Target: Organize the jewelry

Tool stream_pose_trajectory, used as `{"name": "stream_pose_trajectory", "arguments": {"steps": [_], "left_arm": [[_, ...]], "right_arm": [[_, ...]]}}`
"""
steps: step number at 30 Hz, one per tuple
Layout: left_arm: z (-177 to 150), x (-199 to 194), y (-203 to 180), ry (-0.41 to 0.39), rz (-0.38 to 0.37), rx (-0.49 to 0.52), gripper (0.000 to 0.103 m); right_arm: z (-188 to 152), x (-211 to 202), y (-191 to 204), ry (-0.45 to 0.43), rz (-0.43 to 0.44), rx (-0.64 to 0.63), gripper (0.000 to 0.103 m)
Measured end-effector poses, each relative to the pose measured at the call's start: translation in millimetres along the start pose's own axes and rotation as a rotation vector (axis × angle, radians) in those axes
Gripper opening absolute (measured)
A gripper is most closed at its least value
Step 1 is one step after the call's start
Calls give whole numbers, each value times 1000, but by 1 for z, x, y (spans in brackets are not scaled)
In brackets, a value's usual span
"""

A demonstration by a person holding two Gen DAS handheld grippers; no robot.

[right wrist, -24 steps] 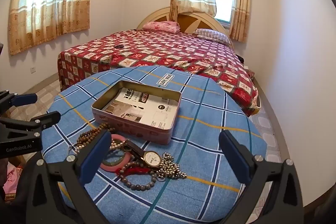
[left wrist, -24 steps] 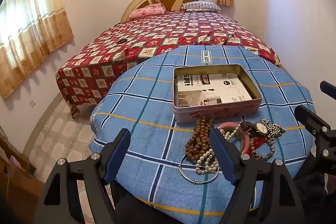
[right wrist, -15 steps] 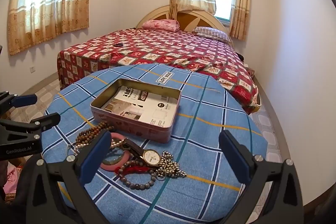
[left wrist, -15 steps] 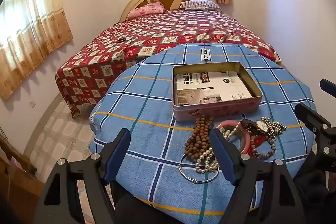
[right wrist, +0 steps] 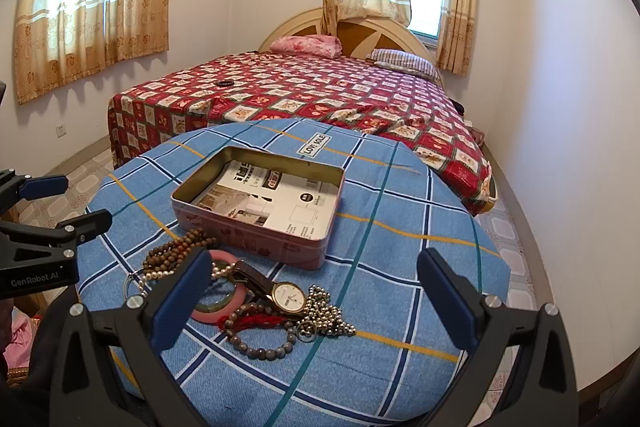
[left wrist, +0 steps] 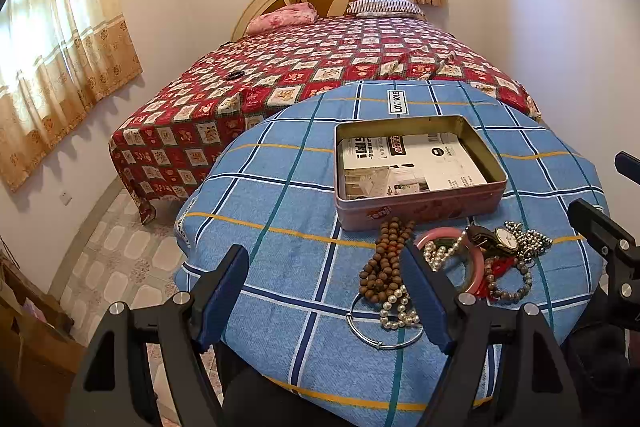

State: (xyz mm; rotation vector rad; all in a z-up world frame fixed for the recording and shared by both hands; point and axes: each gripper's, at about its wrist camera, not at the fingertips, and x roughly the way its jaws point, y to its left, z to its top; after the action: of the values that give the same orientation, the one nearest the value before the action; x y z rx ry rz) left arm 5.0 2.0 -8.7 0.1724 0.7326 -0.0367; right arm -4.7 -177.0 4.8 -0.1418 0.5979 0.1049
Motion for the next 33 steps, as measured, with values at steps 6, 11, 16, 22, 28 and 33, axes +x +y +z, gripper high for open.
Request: {"name": "stream_pose_trajectory", "arguments": {"steps": [6,11,16,22,28,33], "left_arm": [[0,1,0,2,0,0,78],[0,0,0,1,2,2,78],[0,0,0,2,1,5,78],[0,0,0,2,1,5,78],[-1,0,3,3,1,4,78],[-1,0,5,4,2,5,78]], "right_arm": [[1,1,-1,3,1,0,103],[-4,2,-1,9,-2,5,103],[-5,3,-1,11,-3,6,103],[-5,3,-1,13,-1,5,103],[-5,4,-1,15,-3,7,103],[-8,5,-1,17,-4,6,103]]}}
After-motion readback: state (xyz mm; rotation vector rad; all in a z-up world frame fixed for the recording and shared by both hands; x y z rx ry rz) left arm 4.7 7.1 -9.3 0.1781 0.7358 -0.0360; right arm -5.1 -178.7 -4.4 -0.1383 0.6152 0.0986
